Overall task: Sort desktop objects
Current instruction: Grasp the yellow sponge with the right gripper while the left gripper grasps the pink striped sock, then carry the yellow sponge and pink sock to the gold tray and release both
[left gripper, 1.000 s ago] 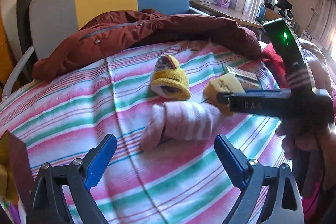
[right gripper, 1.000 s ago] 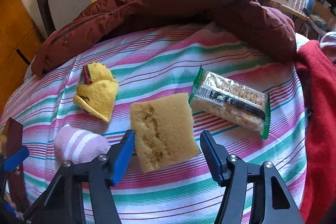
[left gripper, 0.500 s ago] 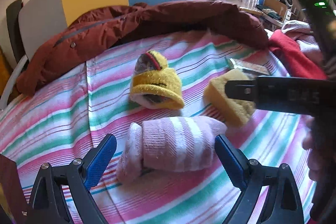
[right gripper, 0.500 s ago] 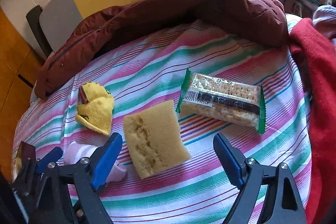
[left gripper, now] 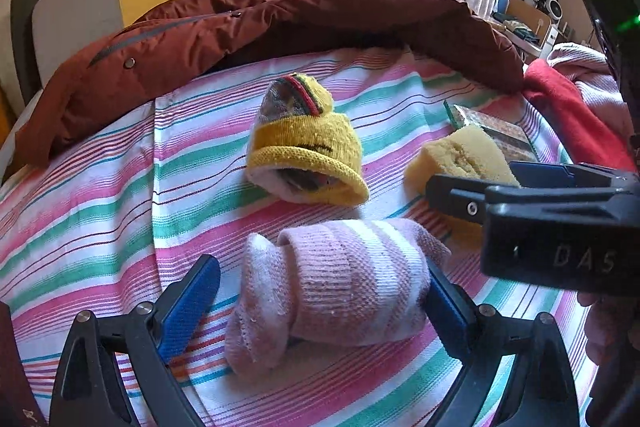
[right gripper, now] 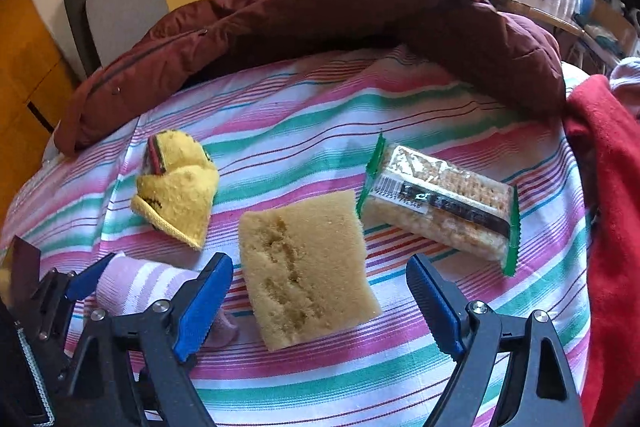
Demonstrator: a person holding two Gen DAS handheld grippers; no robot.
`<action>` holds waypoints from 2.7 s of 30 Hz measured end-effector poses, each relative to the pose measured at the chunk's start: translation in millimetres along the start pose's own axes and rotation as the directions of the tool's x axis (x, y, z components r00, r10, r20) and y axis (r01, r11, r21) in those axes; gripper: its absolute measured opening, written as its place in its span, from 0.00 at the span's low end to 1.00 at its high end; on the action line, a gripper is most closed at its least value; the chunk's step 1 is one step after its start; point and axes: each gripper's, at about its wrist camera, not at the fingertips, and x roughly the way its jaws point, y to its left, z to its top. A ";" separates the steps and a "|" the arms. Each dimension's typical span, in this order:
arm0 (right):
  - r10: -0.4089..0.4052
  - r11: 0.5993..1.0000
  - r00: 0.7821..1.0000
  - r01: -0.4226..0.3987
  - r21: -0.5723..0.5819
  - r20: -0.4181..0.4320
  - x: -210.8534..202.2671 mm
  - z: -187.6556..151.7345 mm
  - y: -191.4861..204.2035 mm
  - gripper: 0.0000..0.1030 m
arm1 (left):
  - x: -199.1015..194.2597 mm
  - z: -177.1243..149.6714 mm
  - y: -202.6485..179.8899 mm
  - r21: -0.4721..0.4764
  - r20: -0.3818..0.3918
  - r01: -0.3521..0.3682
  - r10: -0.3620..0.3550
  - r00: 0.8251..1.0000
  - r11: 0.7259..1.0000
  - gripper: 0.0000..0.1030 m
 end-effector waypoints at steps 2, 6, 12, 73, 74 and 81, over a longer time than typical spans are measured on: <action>-0.008 1.000 1.000 0.007 -0.013 -0.005 2.1 -0.4 1.2 0.86 | -0.5 -1.0 0.3 0.001 0.004 0.000 0.000 1.000 1.000 0.95; -0.014 1.000 1.000 0.013 -0.026 -0.024 7.3 -1.4 0.9 0.69 | -4.9 -3.0 3.1 -0.021 0.016 -0.009 0.010 1.000 1.000 0.85; 0.007 0.998 0.999 -0.009 -0.066 -0.032 7.7 -2.3 7.3 0.56 | -14.2 -8.3 9.3 -0.034 0.040 0.002 -0.001 0.999 0.999 0.57; 0.262 0.962 0.961 -0.253 -0.102 0.089 -80.4 -12.6 58.1 0.58 | -248.7 -142.8 144.3 -0.329 0.207 -0.268 0.346 0.915 0.905 0.50; 0.270 0.959 0.959 -0.260 -0.114 0.088 -84.2 -14.5 66.0 0.58 | -250.6 -145.4 147.4 -0.337 0.205 -0.272 0.352 0.913 0.902 0.50; 0.363 0.912 0.930 -0.343 -0.227 0.052 -102.9 -38.3 136.6 0.58 | -266.4 -170.4 174.5 -0.402 0.188 -0.295 0.393 0.900 0.867 0.50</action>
